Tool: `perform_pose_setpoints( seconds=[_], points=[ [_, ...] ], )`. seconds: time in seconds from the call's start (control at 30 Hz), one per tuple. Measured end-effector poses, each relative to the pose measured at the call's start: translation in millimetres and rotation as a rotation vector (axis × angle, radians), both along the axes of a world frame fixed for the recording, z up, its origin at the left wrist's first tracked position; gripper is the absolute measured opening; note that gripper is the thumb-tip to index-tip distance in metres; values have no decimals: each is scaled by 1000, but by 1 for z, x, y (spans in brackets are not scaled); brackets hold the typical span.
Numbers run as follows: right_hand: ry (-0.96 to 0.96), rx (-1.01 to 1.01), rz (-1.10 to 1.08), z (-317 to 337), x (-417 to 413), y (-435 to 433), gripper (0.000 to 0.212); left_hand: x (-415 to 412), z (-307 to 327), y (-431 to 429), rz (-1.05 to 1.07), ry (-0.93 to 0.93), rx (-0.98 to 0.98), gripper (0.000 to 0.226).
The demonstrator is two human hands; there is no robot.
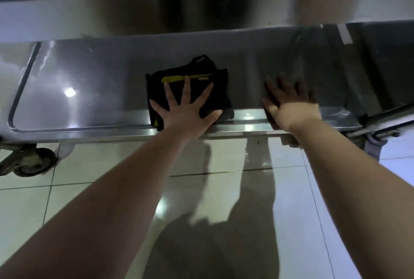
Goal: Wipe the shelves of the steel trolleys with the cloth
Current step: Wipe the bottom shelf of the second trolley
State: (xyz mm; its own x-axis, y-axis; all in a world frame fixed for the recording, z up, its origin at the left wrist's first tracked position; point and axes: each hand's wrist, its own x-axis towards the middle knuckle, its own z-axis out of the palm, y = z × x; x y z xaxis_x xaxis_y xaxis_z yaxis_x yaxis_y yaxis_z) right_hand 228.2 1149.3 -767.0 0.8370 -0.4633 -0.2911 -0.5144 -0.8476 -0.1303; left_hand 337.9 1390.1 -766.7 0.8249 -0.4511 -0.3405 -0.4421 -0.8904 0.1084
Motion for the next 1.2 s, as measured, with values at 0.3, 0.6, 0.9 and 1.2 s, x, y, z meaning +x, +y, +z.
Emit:
perform_pose_setpoints(
  seconds=[0.3,0.6,0.9,1.2],
  points=[
    [39,-53,-75,-8,-35,-34,61,-12,1,-20,2,-6,15,70],
    [-7,-64,-73,-13,-40,-36,57,-58,-3,-112,-117,-13,-33,69],
    [-7,-47,-93,-12,-40,-32,58,30,4,45,139,-43,77,67],
    [26,-51,-95,-12,-38,-29,56,-52,1,-71,-63,-27,6,71]
  ],
)
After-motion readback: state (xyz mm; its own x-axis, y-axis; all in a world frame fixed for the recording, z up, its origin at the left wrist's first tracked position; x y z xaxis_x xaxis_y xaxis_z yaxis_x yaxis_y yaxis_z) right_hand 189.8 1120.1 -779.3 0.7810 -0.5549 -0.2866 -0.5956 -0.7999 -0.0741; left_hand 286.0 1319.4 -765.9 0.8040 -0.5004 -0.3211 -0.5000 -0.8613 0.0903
